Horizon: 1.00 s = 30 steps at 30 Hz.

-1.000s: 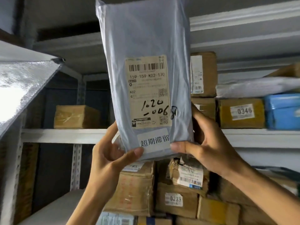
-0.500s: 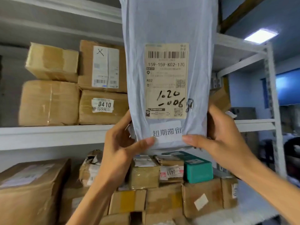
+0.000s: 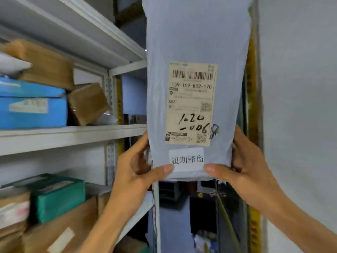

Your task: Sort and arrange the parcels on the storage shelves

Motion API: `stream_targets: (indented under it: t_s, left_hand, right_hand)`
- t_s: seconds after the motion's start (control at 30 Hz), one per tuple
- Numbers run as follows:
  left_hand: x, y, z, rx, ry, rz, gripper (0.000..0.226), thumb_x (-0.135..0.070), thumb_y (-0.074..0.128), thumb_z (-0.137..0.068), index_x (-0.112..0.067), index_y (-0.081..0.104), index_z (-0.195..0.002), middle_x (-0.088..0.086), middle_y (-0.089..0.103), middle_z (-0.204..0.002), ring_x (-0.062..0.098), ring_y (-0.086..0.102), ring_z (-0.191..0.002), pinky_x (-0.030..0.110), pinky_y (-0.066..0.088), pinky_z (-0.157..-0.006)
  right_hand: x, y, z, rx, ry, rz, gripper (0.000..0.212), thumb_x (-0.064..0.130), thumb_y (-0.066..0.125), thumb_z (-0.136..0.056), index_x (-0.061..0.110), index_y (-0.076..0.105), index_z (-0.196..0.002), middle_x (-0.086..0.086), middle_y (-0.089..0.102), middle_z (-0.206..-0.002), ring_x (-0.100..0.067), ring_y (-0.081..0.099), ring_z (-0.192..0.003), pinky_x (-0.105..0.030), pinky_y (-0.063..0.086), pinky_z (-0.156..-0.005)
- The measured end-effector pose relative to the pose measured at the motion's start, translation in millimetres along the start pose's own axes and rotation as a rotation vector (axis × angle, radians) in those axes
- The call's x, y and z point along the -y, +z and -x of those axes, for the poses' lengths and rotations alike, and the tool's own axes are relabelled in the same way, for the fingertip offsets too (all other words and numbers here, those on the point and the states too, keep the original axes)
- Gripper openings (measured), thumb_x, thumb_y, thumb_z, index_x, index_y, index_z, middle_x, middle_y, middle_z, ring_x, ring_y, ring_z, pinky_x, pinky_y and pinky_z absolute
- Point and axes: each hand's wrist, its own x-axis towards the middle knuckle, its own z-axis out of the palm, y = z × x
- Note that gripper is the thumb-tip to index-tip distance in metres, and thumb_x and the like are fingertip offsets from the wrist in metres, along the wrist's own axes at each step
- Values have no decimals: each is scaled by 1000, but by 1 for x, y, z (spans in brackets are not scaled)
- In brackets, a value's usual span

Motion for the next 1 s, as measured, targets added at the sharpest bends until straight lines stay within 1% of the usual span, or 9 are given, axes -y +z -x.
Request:
stream_targets:
  t_s: [0.1, 0.17, 0.23, 0.33, 0.4, 0.5, 0.63, 0.83, 1.0]
  left_hand:
    - [43, 64, -14, 70, -34, 153, 76, 12, 71, -67, -11, 49, -136, 1, 64, -128, 17, 59, -120, 29, 54, -90]
    - [65, 111, -22, 132, -51, 227, 75, 9, 72, -67, -13, 49, -135, -2, 66, -126, 14, 60, -118, 28, 53, -91]
    - [84, 158, -28, 201, -70, 294, 78, 5, 80, -66, -16, 49, -135, -3, 66, -125, 13, 61, -118, 26, 54, -89]
    - [104, 227, -35, 289, -89, 406, 79, -10, 81, -61, -24, 49, -132, -3, 65, -125, 16, 60, -118, 27, 54, -86]
    - [114, 271, -34, 359, -107, 476, 81, -3, 79, -63, -27, 46, -133, -2, 65, -124, 17, 61, -117, 29, 55, -85]
    - [129, 332, -27, 514, -129, 538, 83, 1, 72, -67, -29, 39, -137, -4, 65, -125, 18, 61, -117, 34, 57, -83]
    - [154, 406, -16, 659, -199, 639, 88, 15, 72, -71, -32, 35, -135, -7, 66, -124, 13, 60, -118, 31, 58, -80]
    - [201, 500, -7, 895, -284, 801, 93, 27, 66, -68, -30, 39, -137, -14, 67, -119, 8, 61, -114, 24, 55, -81]
    - [244, 562, 15, 1119, -347, 863, 87, 25, 70, -64, -18, 46, -137, -3, 66, -124, 12, 60, -117, 30, 54, -91]
  right_hand:
    - [-10, -59, 24, -82, 40, 118, 88, -3, 70, -73, 24, 33, -147, 12, 59, -133, -11, 57, -122, -27, 56, -85]
    - [-12, -100, 40, -159, 81, 214, 87, 2, 68, -71, 23, 33, -148, 6, 61, -131, -14, 62, -111, -20, 54, -68]
    - [-11, -139, 57, -230, 117, 315, 87, 1, 68, -70, 23, 34, -147, 4, 63, -127, -8, 62, -95, -15, 50, -61]
    - [-8, -193, 86, -316, 151, 448, 89, -8, 72, -73, 22, 33, -147, 4, 64, -126, -7, 61, -92, -14, 50, -61]
    - [-5, -224, 108, -360, 178, 529, 87, -16, 69, -77, 21, 33, -147, 4, 63, -127, -14, 63, -106, -22, 55, -68]
    - [0, -259, 142, -453, 228, 652, 89, -15, 69, -77, 23, 32, -148, 3, 60, -132, -21, 58, -122, -45, 57, -85]
    - [1, -294, 181, -614, 298, 787, 85, -7, 72, -77, 20, 33, -148, 2, 61, -131, -22, 59, -121, -51, 55, -88]
    - [-15, -327, 217, -863, 404, 903, 59, -3, 73, -79, 10, 42, -128, 2, 68, -118, -21, 67, -107, -48, 60, -74]
    - [-48, -346, 258, -1040, 538, 1046, 58, -18, 68, -75, 7, 38, -117, 24, 67, -102, -4, 69, -95, -22, 58, -68]
